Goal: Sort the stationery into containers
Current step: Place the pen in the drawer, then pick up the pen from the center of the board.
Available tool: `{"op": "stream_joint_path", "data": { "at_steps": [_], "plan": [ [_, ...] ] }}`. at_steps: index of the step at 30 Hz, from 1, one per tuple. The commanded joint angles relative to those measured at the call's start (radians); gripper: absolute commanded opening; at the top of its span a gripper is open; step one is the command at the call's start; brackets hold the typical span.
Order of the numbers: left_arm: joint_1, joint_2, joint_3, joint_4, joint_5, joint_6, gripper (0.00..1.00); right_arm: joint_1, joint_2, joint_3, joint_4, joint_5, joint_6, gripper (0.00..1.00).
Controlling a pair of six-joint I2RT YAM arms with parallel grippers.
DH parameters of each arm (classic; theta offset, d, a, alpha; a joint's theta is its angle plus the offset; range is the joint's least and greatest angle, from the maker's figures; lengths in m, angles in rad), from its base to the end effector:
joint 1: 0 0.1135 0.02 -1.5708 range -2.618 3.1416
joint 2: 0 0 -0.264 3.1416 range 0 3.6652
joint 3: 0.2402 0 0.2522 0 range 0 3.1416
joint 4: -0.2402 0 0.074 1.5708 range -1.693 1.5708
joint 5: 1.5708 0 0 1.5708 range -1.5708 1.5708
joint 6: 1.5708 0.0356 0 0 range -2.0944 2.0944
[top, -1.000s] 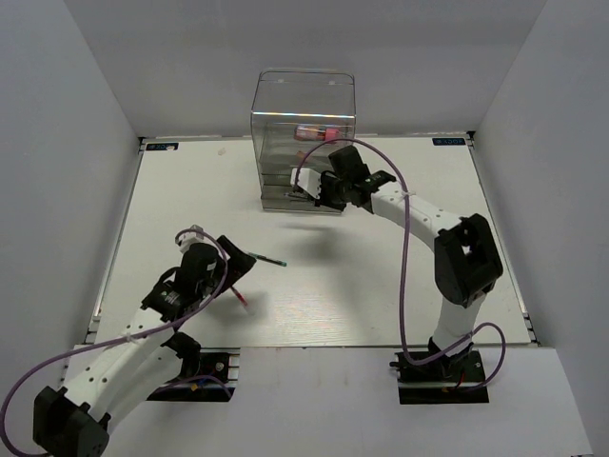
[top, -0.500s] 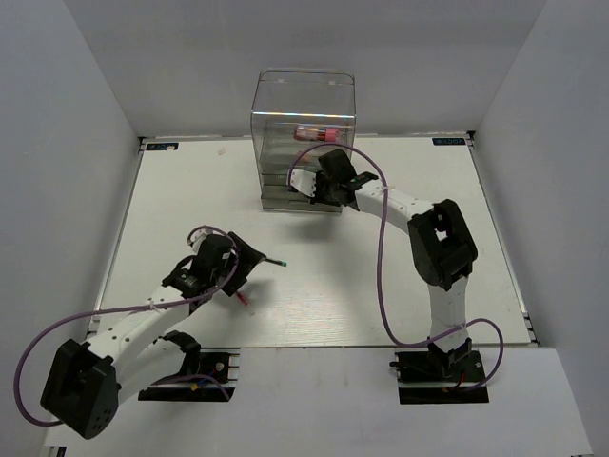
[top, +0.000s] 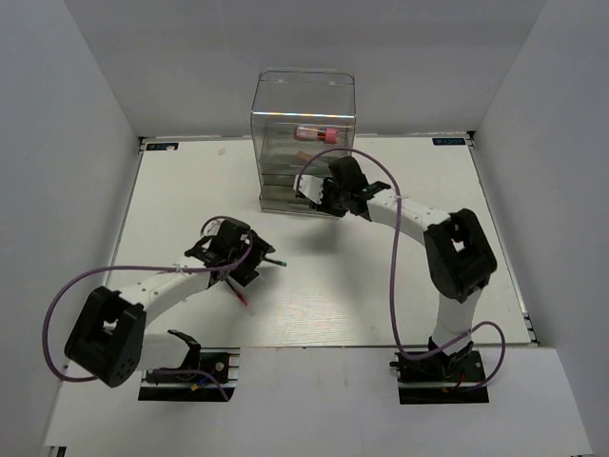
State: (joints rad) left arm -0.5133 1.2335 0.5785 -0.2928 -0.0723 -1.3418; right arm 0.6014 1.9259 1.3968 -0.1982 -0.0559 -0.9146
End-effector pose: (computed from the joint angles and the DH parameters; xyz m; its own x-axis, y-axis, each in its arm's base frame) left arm 0.1993 -0.1094 0.1721 -0.6018 -0.7758 -0.1896 -0.5862 0.5903 -0.5549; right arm 0.3579 0.2480 0.2163 0.1404 -0.8631 -0.4852 -0.8000 0.1898 -0.5692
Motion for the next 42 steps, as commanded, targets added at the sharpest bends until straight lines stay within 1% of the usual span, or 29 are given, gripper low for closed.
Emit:
{"op": "stream_joint_path", "data": {
  "at_steps": [1,2,3,4,5,6,7,8,9,10,11,15,21,23,25,26,29,30,31,33,34,35,36,39,41,42],
  "plan": [
    [-0.008,0.081,0.125,-0.060,-0.047,-0.046,0.87,-0.003,-0.192,-0.111,0.072,-0.129,0.112,0.42],
    [-0.008,0.108,0.153,-0.087,-0.061,-0.057,0.87,-0.003,-0.246,-0.164,0.104,-0.134,0.138,0.43],
    [-0.008,0.138,0.212,-0.115,-0.061,-0.057,0.85,-0.002,-0.301,-0.189,0.120,-0.134,0.149,0.58],
    [-0.008,0.168,0.246,-0.184,-0.076,-0.057,0.83,0.001,-0.371,-0.264,0.251,-0.119,0.189,0.90],
    [-0.008,0.228,0.280,-0.224,-0.087,-0.057,0.80,0.003,-0.408,-0.301,0.297,-0.049,0.216,0.90],
    [-0.008,0.257,0.341,-0.299,-0.087,-0.057,0.77,-0.006,-0.479,-0.415,0.380,-0.038,0.227,0.90],
    [-0.008,0.283,0.366,-0.330,-0.101,-0.057,0.73,-0.009,-0.543,-0.451,0.451,-0.003,0.270,0.90],
    [-0.008,0.325,0.395,-0.350,-0.101,-0.057,0.73,-0.008,-0.567,-0.508,0.466,0.031,0.272,0.90],
    [-0.008,0.339,0.396,-0.350,-0.101,-0.057,0.72,-0.008,-0.594,-0.506,0.464,0.051,0.273,0.90],
    [-0.008,0.349,0.396,-0.350,-0.101,-0.057,0.72,-0.011,-0.599,-0.499,0.406,0.051,0.279,0.90],
    [-0.008,0.350,0.396,-0.350,-0.101,-0.057,0.72,-0.014,-0.604,-0.516,0.401,0.050,0.283,0.90],
    [-0.008,0.392,0.406,-0.364,-0.089,-0.057,0.72,-0.017,-0.656,-0.559,0.410,0.030,0.301,0.90],
    [-0.008,0.428,0.416,-0.382,-0.099,-0.066,0.72,-0.019,-0.683,-0.604,0.439,0.002,0.344,0.90],
    [-0.008,0.448,0.441,-0.397,-0.100,-0.066,0.72,-0.023,-0.693,-0.605,0.441,0.001,0.349,0.90],
    [0.004,0.500,0.474,-0.427,-0.100,-0.079,0.70,-0.022,-0.705,-0.611,0.442,0.001,0.353,0.90],
    [0.013,0.520,0.509,-0.459,-0.100,-0.079,0.65,-0.023,-0.712,-0.611,0.447,0.002,0.359,0.90],
    [0.013,0.601,0.587,-0.528,-0.110,-0.079,0.60,-0.026,-0.728,-0.633,0.459,0.002,0.361,0.90],
    [0.013,0.619,0.601,-0.542,-0.110,-0.079,0.56,-0.026,-0.734,-0.636,0.464,0.004,0.361,0.90],
    [0.013,0.636,0.622,-0.552,-0.100,-0.079,0.56,-0.026,-0.735,-0.640,0.468,0.007,0.361,0.90],
    [0.013,0.661,0.623,-0.562,-0.090,-0.079,0.53,-0.028,-0.748,-0.644,0.473,0.008,0.361,0.90],
    [0.013,0.661,0.623,-0.562,-0.090,-0.079,0.48,-0.029,-0.749,-0.645,0.474,0.011,0.361,0.90],
    [0.003,0.661,0.609,-0.551,-0.090,-0.079,0.45,-0.026,-0.755,-0.648,0.474,0.011,0.361,0.90],
    [0.002,0.661,0.600,-0.536,-0.090,-0.079,0.39,-0.028,-0.758,-0.648,0.477,0.011,0.361,0.90],
    [0.002,0.661,0.577,-0.523,-0.081,-0.079,0.32,-0.032,-0.763,-0.654,0.483,0.011,0.362,0.90],
    [0.002,0.650,0.566,-0.511,-0.072,-0.079,0.24,-0.028,-0.766,-0.657,0.485,0.011,0.362,0.90],
    [0.002,0.621,0.551,-0.464,-0.045,-0.062,0.19,-0.028,-0.765,-0.659,0.487,0.010,0.359,0.90]
  ]
}}
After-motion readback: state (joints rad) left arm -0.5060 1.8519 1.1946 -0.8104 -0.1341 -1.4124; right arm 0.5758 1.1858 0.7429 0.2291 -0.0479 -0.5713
